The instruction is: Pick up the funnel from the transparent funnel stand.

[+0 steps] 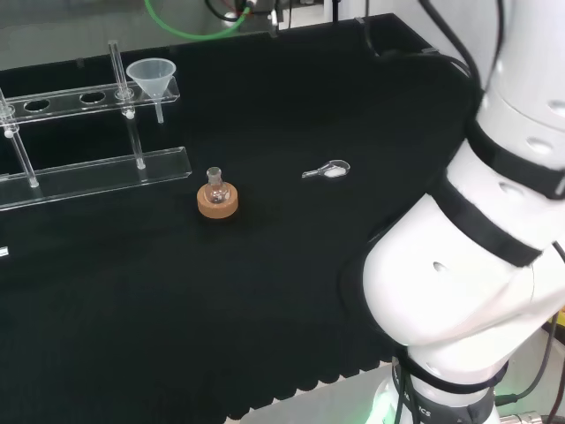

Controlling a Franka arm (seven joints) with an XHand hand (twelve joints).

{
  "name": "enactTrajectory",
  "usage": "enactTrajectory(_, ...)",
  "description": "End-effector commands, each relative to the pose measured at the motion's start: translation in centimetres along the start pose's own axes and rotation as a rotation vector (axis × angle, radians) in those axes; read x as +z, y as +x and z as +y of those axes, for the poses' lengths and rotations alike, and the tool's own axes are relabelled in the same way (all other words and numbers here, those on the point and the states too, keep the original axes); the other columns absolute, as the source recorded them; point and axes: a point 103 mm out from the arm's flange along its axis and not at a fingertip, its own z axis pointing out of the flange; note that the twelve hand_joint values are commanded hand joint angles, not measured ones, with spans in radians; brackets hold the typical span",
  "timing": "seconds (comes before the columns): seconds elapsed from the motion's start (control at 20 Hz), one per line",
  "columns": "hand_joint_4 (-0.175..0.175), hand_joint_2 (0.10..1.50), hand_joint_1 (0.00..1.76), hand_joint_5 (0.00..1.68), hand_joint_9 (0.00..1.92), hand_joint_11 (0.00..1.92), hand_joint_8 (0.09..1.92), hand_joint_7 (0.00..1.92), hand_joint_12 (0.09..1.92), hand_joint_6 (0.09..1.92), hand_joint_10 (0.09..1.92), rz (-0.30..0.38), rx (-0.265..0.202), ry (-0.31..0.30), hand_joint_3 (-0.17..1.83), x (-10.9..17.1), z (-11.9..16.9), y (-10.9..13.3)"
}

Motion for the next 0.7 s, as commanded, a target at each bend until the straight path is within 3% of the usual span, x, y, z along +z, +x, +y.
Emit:
enactTrajectory(0.05,0.026,0.81,0.28,0.00,0.00,0.00,0.09,0.00,0.52,0.09,0.09,0.060,-0.032,0.120,0.04,4.0,3.2,1.2)
enactTrajectory(0.4,0.027,0.81,0.27,0.00,0.00,0.00,0.09,0.00,0.47,0.09,0.09,0.065,-0.041,0.176,0.03,6.9,4.1,1.1)
enactTrajectory(0.7,0.025,0.81,0.27,0.00,0.00,0.00,0.09,0.00,0.46,0.09,0.09,0.035,-0.066,0.218,0.03,8.6,3.7,2.8)
